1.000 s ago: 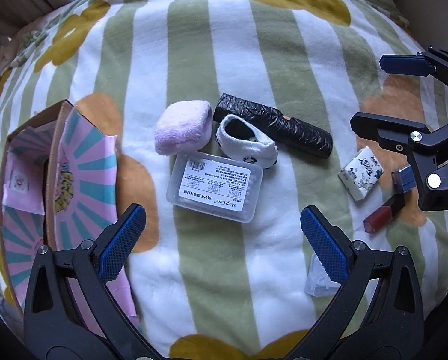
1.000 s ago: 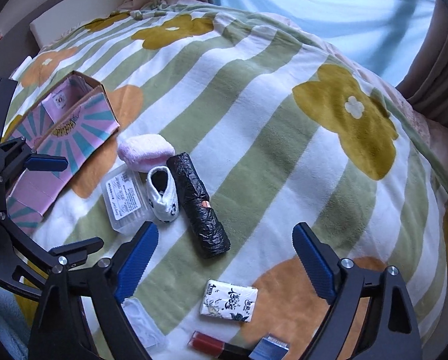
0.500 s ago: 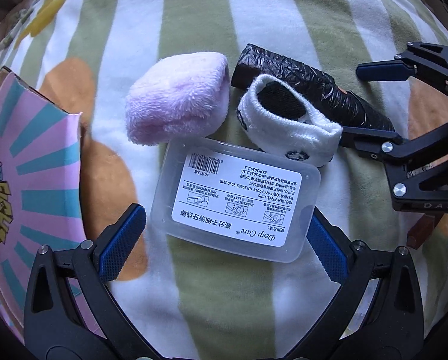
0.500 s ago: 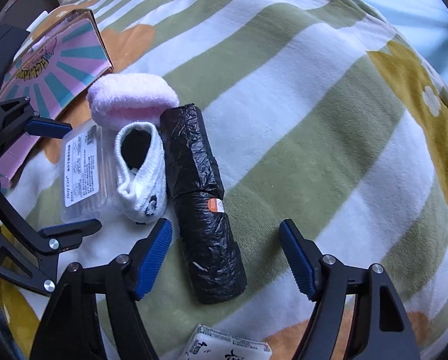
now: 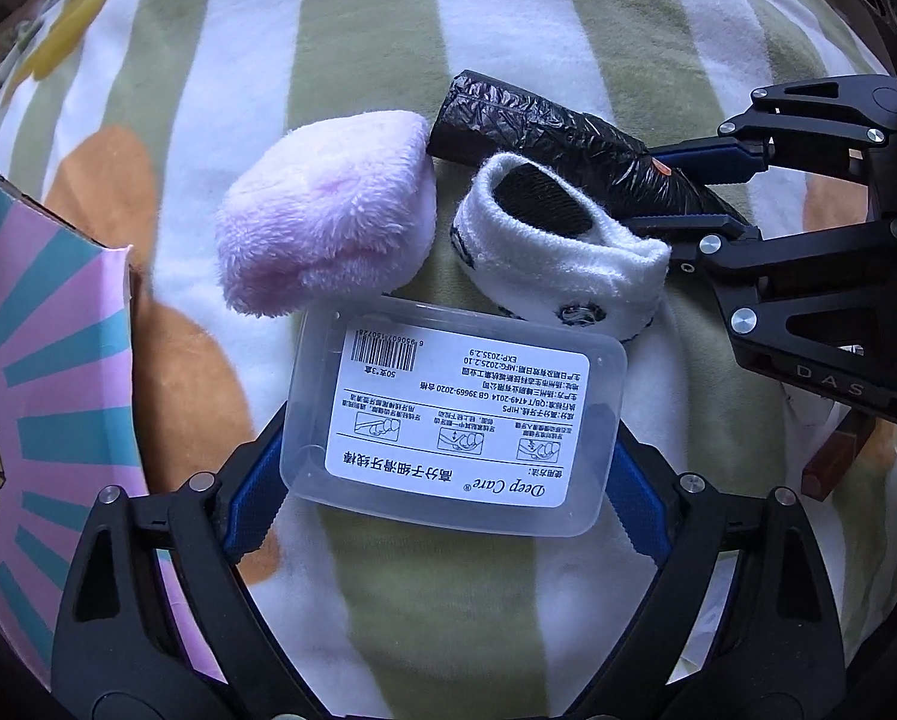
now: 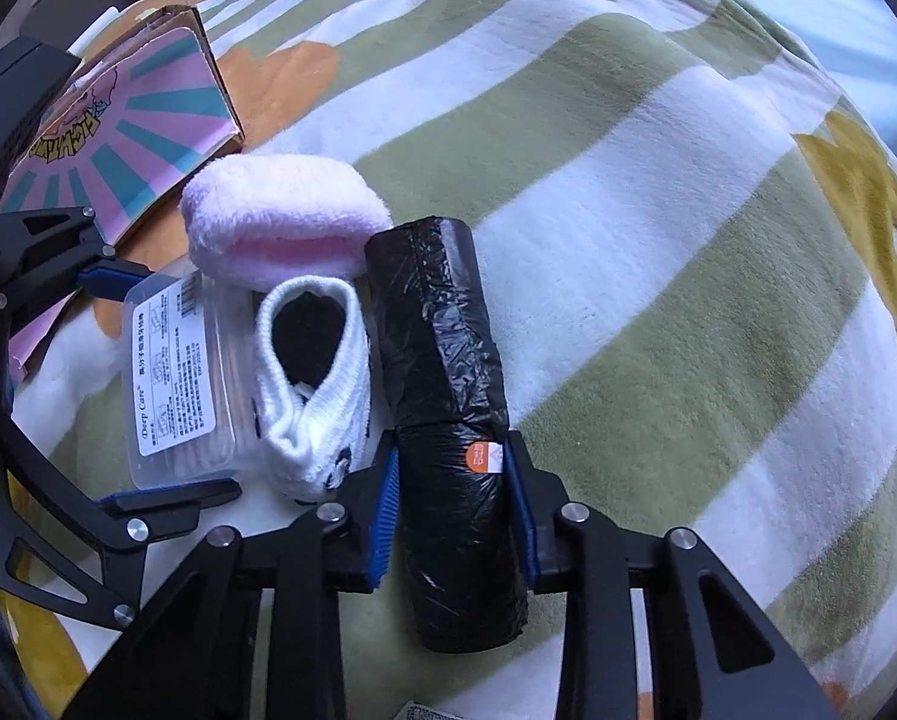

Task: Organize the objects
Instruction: 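Grasp the clear toothbrush box with left tool while right tool grasps the black rolled bag, then lift the clear box with left tool while right tool carries the black bag toward the box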

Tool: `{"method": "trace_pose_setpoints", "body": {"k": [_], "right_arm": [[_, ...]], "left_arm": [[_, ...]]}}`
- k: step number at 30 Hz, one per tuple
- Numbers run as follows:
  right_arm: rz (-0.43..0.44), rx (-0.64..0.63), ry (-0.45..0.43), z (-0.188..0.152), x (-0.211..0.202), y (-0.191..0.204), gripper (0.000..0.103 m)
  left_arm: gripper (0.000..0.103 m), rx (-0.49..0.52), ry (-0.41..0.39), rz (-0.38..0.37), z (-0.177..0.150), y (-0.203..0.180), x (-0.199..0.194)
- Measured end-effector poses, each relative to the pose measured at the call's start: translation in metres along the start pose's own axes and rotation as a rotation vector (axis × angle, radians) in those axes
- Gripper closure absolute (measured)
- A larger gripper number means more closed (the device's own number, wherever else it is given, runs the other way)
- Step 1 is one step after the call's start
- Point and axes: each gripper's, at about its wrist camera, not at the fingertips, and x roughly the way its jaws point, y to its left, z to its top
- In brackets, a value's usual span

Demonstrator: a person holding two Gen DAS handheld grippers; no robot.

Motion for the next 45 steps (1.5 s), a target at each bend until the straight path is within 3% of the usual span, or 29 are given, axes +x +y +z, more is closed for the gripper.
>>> {"method": "trace_pose_setpoints", "body": {"k": [9,16,17,19,21,22,29,35,45], "right_arm": [[0.002,0.086,-0.006,-0.022,-0.028,-0.007,0.074],[-0.036,0.205,-0.043,-0.042,-0.088,0.0,0.074],[-0.043,0.228,-0.05,-0.046,-0.101,0.004,0.074],[-0.068,0.273,-0.064,-0.008,-0.118,0.029,0.074],[-0.096,0.319,-0.083,-0.009,-0.143,0.041,0.074],[-0.109,0.34,-0.089,0.009,-0.149,0.049,0.074],[-0.224,0.544,-0.149,0.018,-0.226,0.092,0.074],[-0.306,0.74,-0.193,0.001,-0.273,0.129,0.074],[-0.355,0.801,-0.222,-0.019,-0.289,0.172,0.074]], "left_arm": [[0.013,0.004,-0.035,-0.015,-0.006,0.0,-0.03],[0.013,0.008,-0.104,-0.028,-0.016,0.0,-0.086],[0.013,0.012,-0.117,-0.029,-0.017,0.001,-0.098],[0.013,0.015,-0.141,-0.031,-0.026,-0.003,-0.128],[0.013,0.017,-0.171,-0.023,-0.036,-0.004,-0.149],[0.013,0.012,-0.185,-0.024,-0.042,-0.001,-0.167],[0.013,-0.012,-0.295,-0.02,-0.055,0.024,-0.243],[0.013,-0.059,-0.346,-0.021,-0.077,0.039,-0.274],[0.013,-0.035,-0.382,-0.017,-0.097,0.046,-0.29]]}}
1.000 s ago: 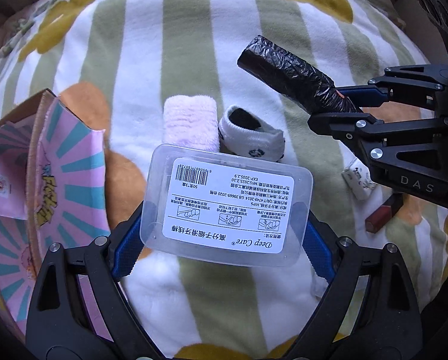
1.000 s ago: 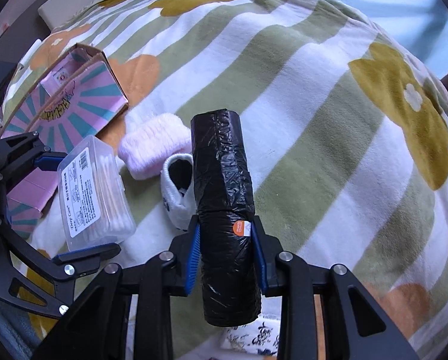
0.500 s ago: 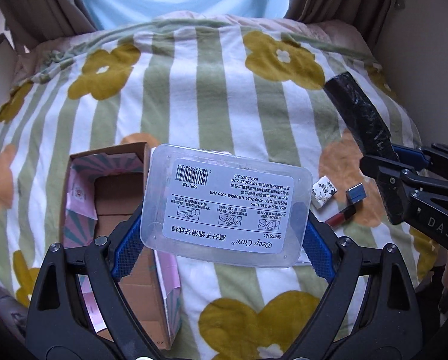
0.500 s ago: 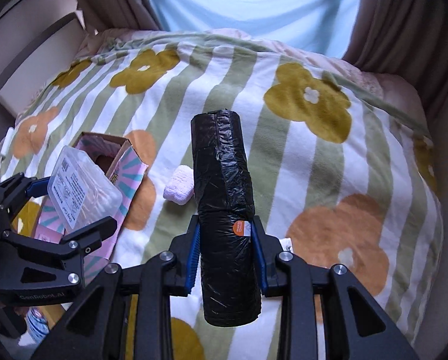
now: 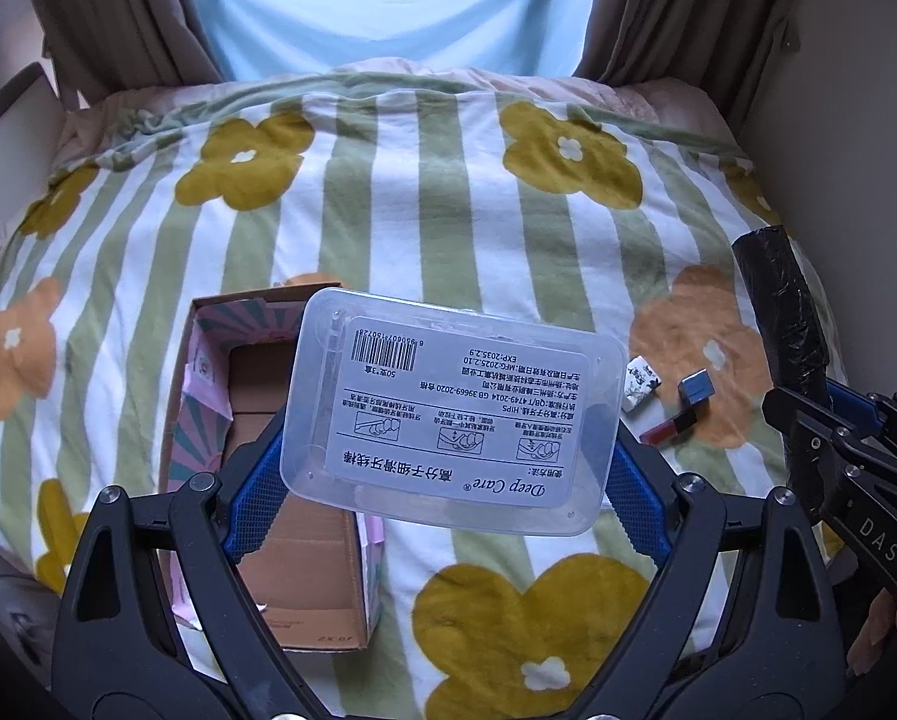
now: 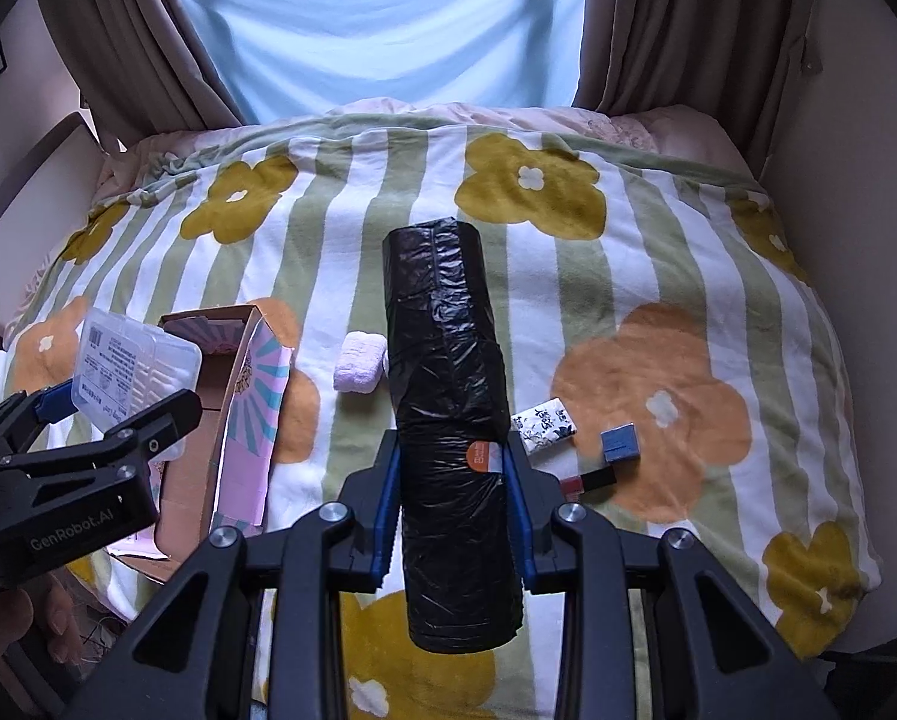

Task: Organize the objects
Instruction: 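Lift the clear box with left tool while right tool carries the black bag toward the box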

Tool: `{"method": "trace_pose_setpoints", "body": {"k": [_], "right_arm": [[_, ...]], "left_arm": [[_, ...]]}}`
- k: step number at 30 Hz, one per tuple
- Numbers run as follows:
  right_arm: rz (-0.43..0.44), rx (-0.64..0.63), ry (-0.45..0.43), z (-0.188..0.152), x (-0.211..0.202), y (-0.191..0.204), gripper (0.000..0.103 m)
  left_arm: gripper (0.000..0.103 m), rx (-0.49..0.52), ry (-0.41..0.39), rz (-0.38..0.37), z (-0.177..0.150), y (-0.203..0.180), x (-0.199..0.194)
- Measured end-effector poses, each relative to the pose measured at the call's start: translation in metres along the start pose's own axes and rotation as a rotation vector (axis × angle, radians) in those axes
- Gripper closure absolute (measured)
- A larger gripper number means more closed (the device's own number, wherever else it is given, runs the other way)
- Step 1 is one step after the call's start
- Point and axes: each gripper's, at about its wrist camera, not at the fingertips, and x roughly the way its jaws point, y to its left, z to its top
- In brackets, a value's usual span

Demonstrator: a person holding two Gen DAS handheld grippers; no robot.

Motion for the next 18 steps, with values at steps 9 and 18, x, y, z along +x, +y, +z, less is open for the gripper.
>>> {"method": "trace_pose_setpoints", "body": {"k": [9,18], "right_arm": [[-0.001,-0.006,-0.014,-0.001,-0.007,0.005,0.074],[0.105,-0.128,0.012,0.014,0.003,0.047,0.074]], "left_arm": [[0.013,-0.015,-0.026,0.013,0.0,0.006,-0.012],[0.013,-0.136,-0.043,0.112,-0.011,0.057,-0.03]]}}
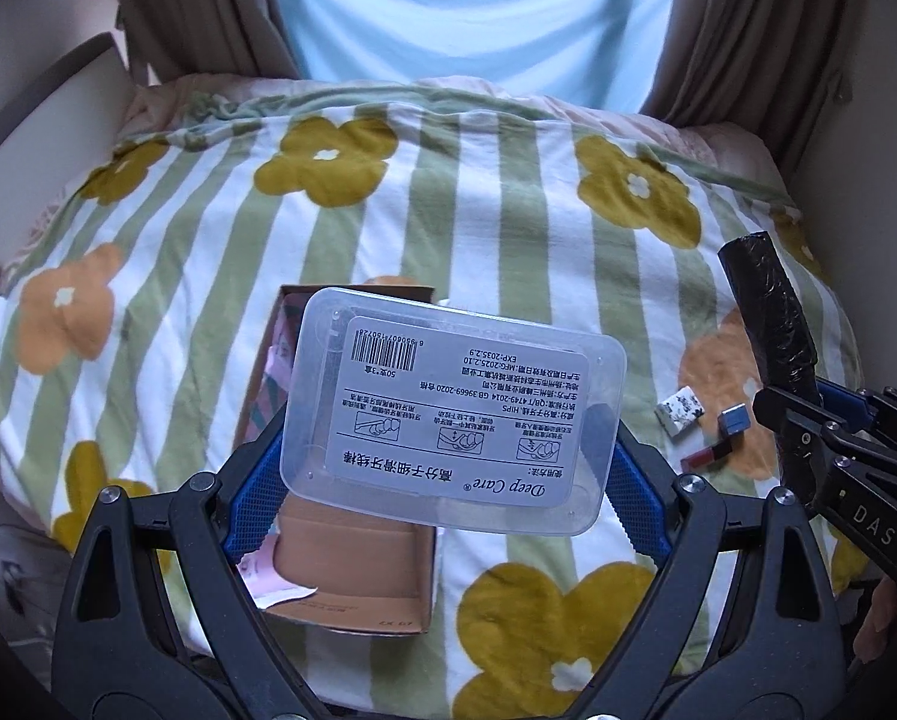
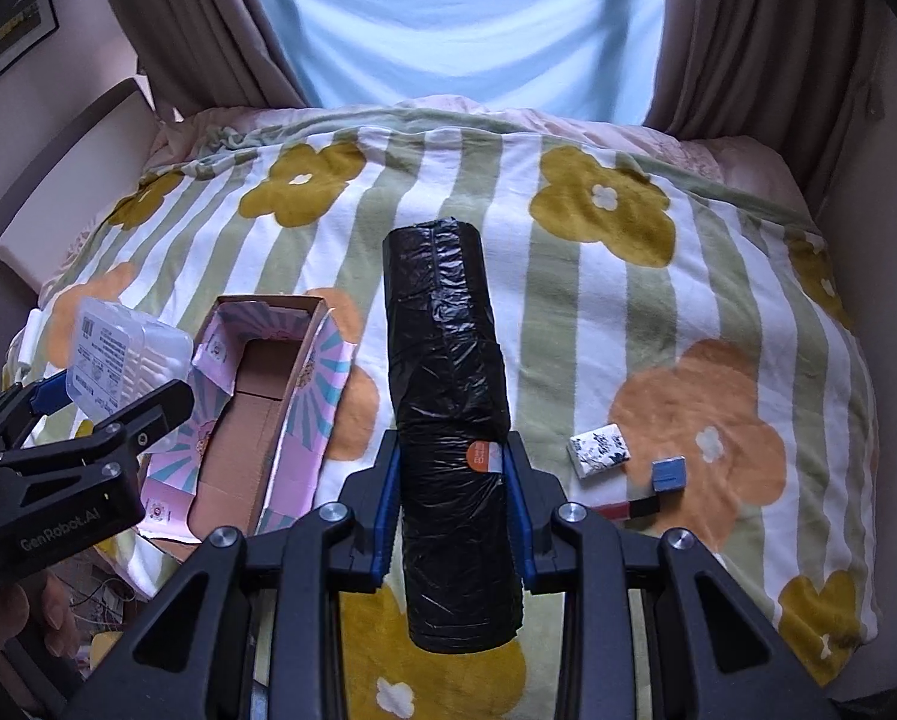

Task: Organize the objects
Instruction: 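Lift the clear box with left tool while right tool carries the black bag toward the box, then lower both items into the cardboard box and open both tools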

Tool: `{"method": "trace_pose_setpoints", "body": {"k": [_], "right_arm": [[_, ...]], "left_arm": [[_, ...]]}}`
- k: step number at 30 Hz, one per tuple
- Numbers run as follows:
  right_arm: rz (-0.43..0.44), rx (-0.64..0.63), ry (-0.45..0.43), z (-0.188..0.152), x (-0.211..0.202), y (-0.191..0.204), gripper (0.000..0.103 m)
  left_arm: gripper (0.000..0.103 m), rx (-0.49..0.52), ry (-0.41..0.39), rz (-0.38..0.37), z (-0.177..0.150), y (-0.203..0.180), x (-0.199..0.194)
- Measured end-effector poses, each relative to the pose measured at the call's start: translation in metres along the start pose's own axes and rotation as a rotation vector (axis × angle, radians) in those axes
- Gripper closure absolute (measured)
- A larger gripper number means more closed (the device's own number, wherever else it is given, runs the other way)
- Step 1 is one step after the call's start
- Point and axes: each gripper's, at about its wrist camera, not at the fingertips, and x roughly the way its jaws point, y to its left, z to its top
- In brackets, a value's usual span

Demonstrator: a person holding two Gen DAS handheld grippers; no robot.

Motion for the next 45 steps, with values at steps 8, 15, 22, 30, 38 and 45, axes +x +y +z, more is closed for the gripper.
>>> {"method": "trace_pose_setpoints", "body": {"k": [8,15,22,30,38,45], "right_arm": [[0.123,-0.163,0.017,0.032,0.024,0.066,0.074],[0.188,-0.282,0.084,0.055,0.063,0.119,0.074],[0.229,-0.325,0.18,0.073,0.122,0.158,0.074],[0.233,-0.321,0.321,0.072,0.204,0.18,0.074],[0.248,-0.335,0.458,0.056,0.272,0.195,0.074],[0.241,-0.421,0.481,0.044,0.309,0.209,0.074]], "left_arm": [[0.013,-0.159,0.04,0.109,-0.023,0.062,0.003],[0.013,-0.233,0.092,0.167,-0.041,0.091,0.02],[0.013,-0.273,0.174,0.168,-0.057,0.106,0.063],[0.013,-0.226,0.28,0.119,-0.072,0.097,0.129],[0.013,-0.211,0.362,0.1,-0.086,0.092,0.182],[0.013,-0.216,0.411,0.092,-0.094,0.097,0.211]]}}
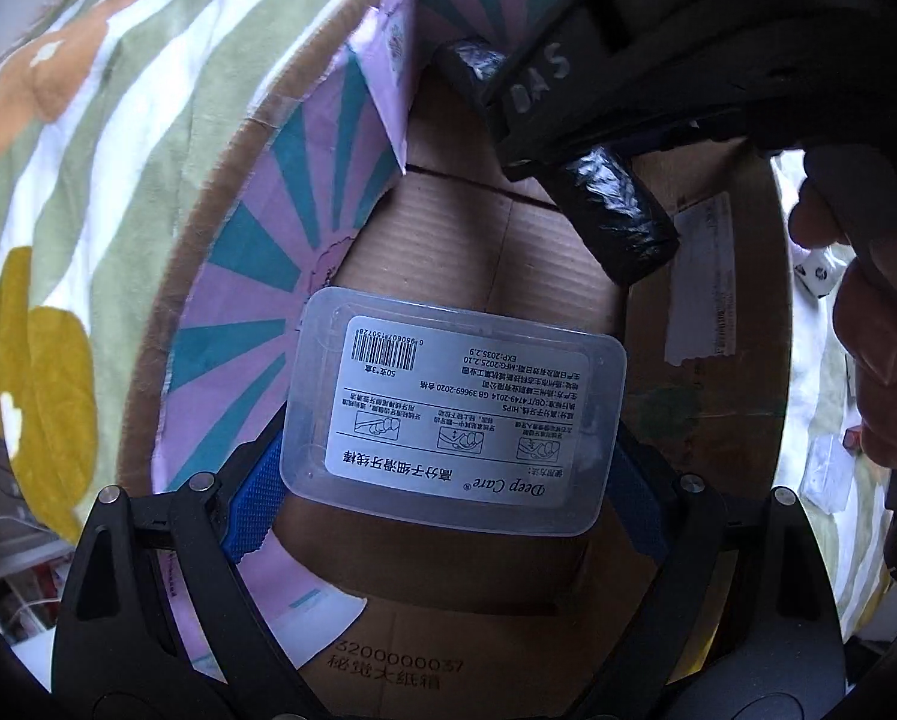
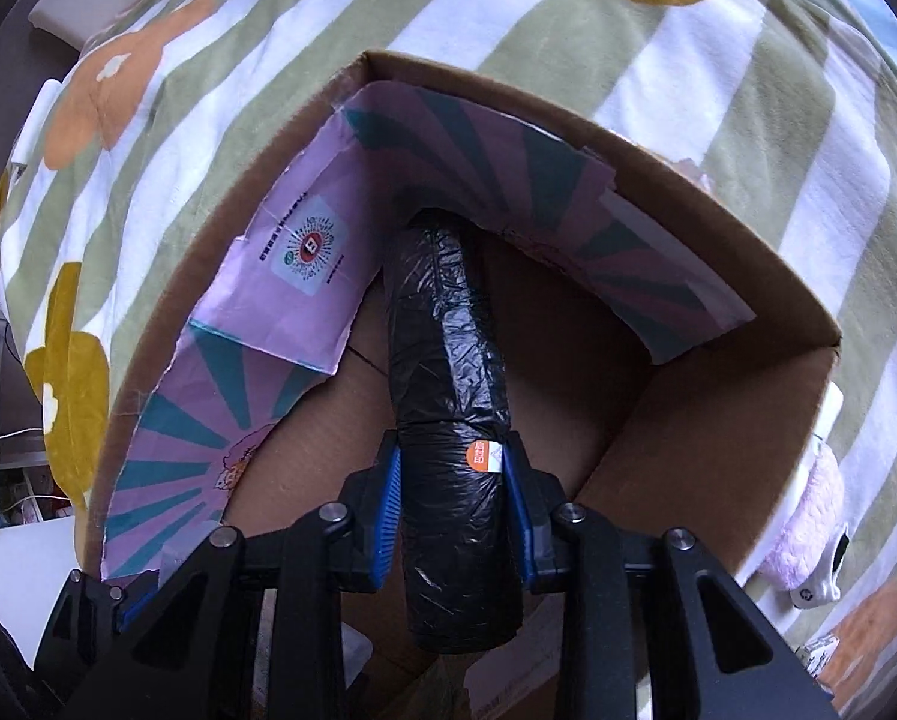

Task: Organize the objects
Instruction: 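Lower both items into the cardboard box and open both tools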

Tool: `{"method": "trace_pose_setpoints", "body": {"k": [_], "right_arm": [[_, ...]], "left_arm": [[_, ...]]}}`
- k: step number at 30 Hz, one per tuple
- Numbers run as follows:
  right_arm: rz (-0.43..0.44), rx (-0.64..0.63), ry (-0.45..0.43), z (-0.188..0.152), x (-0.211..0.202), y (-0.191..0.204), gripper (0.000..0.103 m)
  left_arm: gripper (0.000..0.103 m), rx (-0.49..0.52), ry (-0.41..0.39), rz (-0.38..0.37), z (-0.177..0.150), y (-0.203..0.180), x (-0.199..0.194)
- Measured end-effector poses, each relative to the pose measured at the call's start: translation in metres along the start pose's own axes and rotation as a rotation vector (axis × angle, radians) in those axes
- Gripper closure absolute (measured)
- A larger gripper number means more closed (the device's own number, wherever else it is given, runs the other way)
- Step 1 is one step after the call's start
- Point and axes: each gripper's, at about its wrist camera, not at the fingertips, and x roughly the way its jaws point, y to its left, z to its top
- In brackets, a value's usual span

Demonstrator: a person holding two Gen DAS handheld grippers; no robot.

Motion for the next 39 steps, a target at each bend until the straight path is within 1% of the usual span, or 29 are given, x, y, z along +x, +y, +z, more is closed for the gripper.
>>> {"method": "trace_pose_setpoints", "body": {"k": [2,7,9,11,12,13,14,15,16,17,20,23,24,25,30,34,39], "right_arm": [[-0.004,-0.017,-0.001,0.001,0.003,0.002,0.074],[0.013,-0.001,0.0,0.0,0.006,-0.002,0.074],[0.02,0.002,0.004,-0.001,0.006,-0.003,0.074],[0.024,-0.006,-0.002,-0.002,0.003,-0.002,0.073],[0.038,-0.016,-0.005,-0.003,0.002,-0.001,0.061],[0.06,-0.025,-0.007,-0.003,0.0,0.001,0.047],[0.07,-0.032,-0.012,-0.004,-0.002,0.002,0.02],[0.097,-0.045,-0.021,-0.004,-0.005,0.004,0.007],[0.099,-0.058,-0.023,-0.004,-0.006,0.007,0.004],[0.082,-0.079,-0.021,-0.004,-0.007,0.01,0.001],[0.064,-0.131,-0.012,-0.004,-0.007,0.015,0.001],[0.058,-0.133,-0.006,-0.007,-0.006,0.013,0.001],[0.054,-0.136,-0.004,-0.002,-0.006,0.014,0.001],[0.048,-0.141,-0.002,-0.003,-0.005,0.013,0.001],[0.038,-0.152,0.008,-0.007,-0.008,0.012,0.001],[0.036,-0.158,0.002,-0.012,-0.022,0.011,0.001],[0.029,-0.144,-0.027,-0.019,-0.055,0.01,0.001]], "left_arm": [[0.013,0.007,-0.003,-0.01,0.001,-0.003,0.001],[0.013,-0.003,0.01,-0.025,0.002,-0.005,0.003],[0.013,-0.014,0.02,-0.035,0.002,-0.004,0.002],[0.012,-0.048,0.011,-0.035,0.002,-0.002,-0.002],[0.004,-0.079,0.008,-0.044,0.002,0.001,-0.004],[0.0,-0.115,0.012,-0.048,0.003,0.003,-0.006],[0.0,-0.142,0.016,-0.056,0.003,0.004,-0.008],[0.0,-0.159,0.026,-0.063,0.004,0.004,-0.008],[0.0,-0.163,0.028,-0.068,0.004,0.003,-0.008],[0.0,-0.166,0.025,-0.075,0.004,0.002,-0.009],[0.0,-0.167,0.034,-0.083,0.003,-0.002,-0.008],[0.0,-0.171,0.038,-0.088,0.002,-0.004,-0.008],[0.0,-0.171,0.039,-0.088,0.002,-0.004,-0.008],[0.0,-0.171,0.038,-0.088,0.002,-0.005,-0.009],[0.0,-0.18,0.022,-0.083,0.002,-0.004,-0.017],[0.0,-0.176,-0.004,-0.083,0.004,-0.005,-0.032],[0.0,-0.151,-0.057,-0.093,0.007,-0.009,-0.065]]}}
